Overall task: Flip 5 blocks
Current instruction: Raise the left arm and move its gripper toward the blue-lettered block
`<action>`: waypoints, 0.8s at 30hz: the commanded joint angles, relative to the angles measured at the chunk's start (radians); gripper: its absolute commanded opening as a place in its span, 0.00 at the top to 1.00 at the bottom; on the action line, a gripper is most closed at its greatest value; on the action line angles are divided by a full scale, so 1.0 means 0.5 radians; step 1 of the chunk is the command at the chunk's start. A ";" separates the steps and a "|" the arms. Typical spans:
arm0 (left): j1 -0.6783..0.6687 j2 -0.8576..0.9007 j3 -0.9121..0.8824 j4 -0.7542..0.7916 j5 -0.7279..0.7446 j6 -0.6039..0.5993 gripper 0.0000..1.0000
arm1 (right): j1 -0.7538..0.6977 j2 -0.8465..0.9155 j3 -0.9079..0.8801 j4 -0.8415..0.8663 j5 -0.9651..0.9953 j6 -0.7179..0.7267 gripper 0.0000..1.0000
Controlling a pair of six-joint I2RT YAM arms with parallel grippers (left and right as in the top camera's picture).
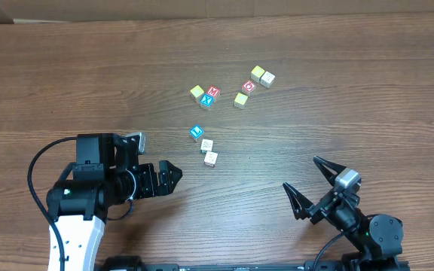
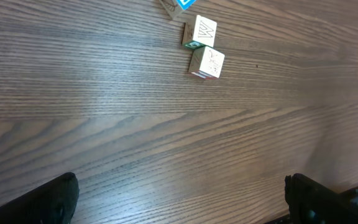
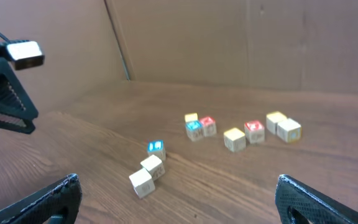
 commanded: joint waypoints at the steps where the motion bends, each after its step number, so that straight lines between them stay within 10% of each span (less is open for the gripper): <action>1: 0.018 0.004 0.047 0.006 0.037 0.010 0.00 | -0.008 -0.007 0.026 -0.007 0.156 -0.013 0.00; 14: 0.018 0.004 0.047 0.079 0.038 0.018 0.00 | -0.008 0.024 0.029 -0.028 0.375 -0.001 0.00; 24: 0.018 0.004 0.047 0.127 0.038 0.033 0.00 | -0.008 0.072 0.030 -0.045 0.669 0.582 0.00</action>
